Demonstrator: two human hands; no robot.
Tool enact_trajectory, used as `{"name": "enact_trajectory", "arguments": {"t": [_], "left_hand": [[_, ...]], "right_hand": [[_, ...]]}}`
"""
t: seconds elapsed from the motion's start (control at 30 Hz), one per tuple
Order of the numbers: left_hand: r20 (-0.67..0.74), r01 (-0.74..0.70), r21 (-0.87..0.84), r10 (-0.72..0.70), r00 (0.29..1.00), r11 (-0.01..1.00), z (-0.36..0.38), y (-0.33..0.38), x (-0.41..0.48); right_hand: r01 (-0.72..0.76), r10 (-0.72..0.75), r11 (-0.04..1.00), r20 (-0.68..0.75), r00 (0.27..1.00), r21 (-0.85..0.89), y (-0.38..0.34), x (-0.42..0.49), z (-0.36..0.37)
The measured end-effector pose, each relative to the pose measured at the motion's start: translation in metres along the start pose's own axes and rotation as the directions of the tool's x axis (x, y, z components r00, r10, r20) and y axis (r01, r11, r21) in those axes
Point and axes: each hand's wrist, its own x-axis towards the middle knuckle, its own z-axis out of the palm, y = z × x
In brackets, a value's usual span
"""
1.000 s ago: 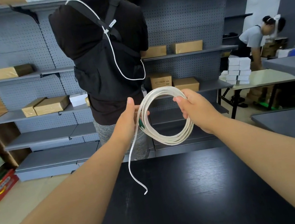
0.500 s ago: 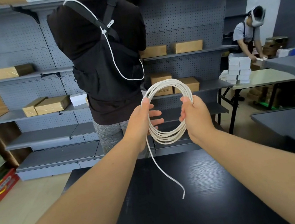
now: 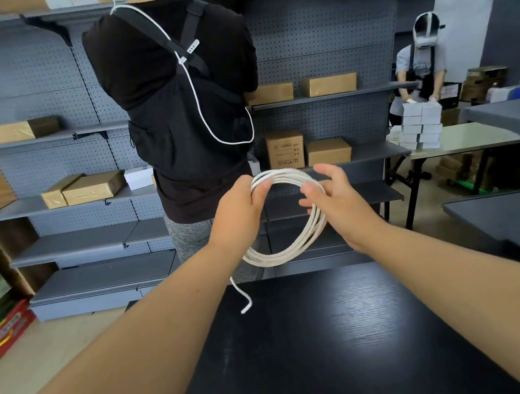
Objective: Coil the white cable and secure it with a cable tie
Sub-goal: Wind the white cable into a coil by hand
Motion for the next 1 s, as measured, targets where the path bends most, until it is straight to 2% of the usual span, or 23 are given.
{"name": "enact_trajectory", "arguments": {"t": [0.1,0.23,0.3,0.4,0.57,0.67,0.77,0.87,1.0], "left_hand": [[0.114,-0.066,0.150,0.049,0.992,0.987,-0.002,-0.001,0.000],[0.218,-0.207,0.321,0.140,0.966,0.924,-0.004,0.002,-0.001],[0.255,-0.254,0.375,0.164,0.953,0.891,-0.004,0.000,-0.001],[0.311,-0.296,0.391,0.178,0.934,0.872,-0.005,-0.001,0.000],[0.356,-0.284,0.302,0.169,0.919,0.910,-0.008,-0.002,-0.001],[0.383,-0.202,0.173,0.123,0.916,0.964,-0.010,-0.004,-0.001],[0.397,-0.065,0.015,0.054,0.916,0.998,-0.012,-0.007,-0.003],[0.352,0.050,-0.133,0.000,0.936,0.990,-0.010,-0.014,-0.005],[0.299,0.134,-0.221,-0.063,0.952,0.966,-0.011,-0.018,-0.006]], "right_hand": [[0.110,-0.086,0.965,0.110,0.990,-0.238,-0.009,0.002,-0.004],[0.239,-0.088,0.840,0.312,0.946,-0.486,-0.018,0.002,-0.004],[0.295,-0.060,0.756,0.386,0.921,-0.585,-0.019,0.000,-0.004],[0.327,-0.046,0.679,0.406,0.913,-0.657,-0.019,-0.001,-0.004],[0.360,-0.108,0.652,0.389,0.915,-0.667,-0.017,0.001,-0.003],[0.355,-0.133,0.665,0.364,0.922,-0.657,-0.017,-0.001,-0.004],[0.334,-0.167,0.704,0.312,0.935,-0.627,-0.016,0.000,-0.007],[0.292,-0.197,0.766,0.224,0.955,-0.573,-0.014,0.001,-0.011],[0.240,-0.208,0.848,0.120,0.971,-0.472,-0.014,0.000,-0.015]]}}
